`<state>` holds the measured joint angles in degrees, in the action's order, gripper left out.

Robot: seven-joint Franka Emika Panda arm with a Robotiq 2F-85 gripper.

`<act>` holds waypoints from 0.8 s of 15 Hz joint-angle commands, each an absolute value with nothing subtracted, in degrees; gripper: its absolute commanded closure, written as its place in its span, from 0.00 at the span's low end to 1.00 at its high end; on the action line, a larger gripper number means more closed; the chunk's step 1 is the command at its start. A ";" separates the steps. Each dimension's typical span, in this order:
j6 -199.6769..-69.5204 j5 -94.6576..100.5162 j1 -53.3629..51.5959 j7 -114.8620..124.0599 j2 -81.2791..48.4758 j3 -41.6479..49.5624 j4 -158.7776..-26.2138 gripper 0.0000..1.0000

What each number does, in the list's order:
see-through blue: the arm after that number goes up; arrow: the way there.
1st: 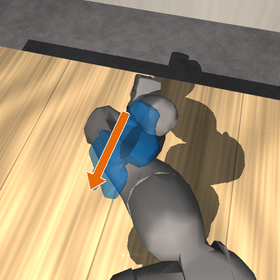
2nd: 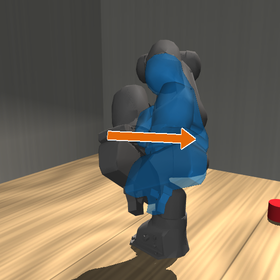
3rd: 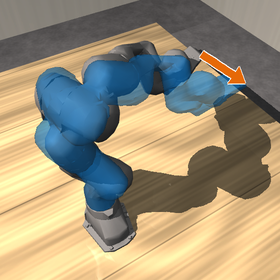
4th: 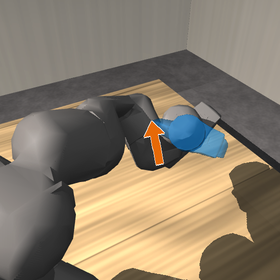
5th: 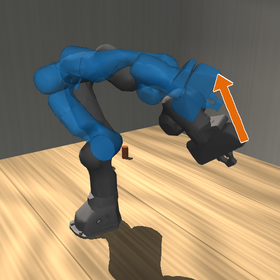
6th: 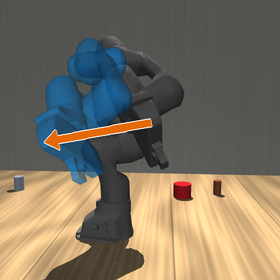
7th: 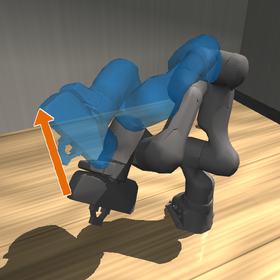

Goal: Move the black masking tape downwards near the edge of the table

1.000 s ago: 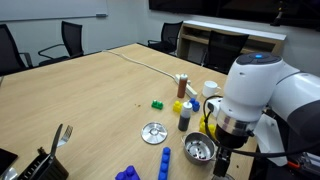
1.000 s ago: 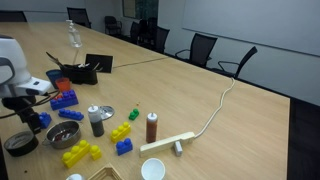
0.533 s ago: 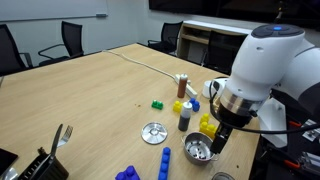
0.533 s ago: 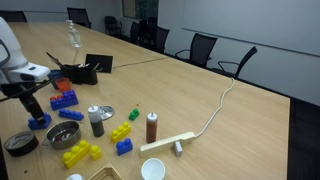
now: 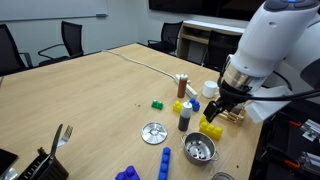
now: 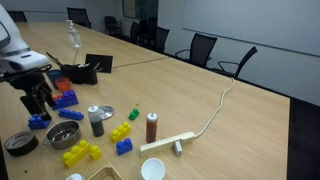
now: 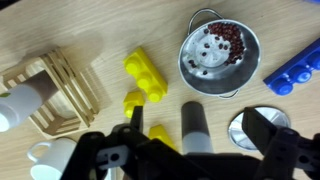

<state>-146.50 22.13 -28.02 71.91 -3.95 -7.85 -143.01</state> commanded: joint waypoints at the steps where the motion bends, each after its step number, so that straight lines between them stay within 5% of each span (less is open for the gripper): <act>1: -141.88 21.20 -23.83 80.52 -0.45 -10.36 -144.85 0.00; 12: -141.51 17.39 -17.09 107.79 6.63 -11.97 -154.03 0.00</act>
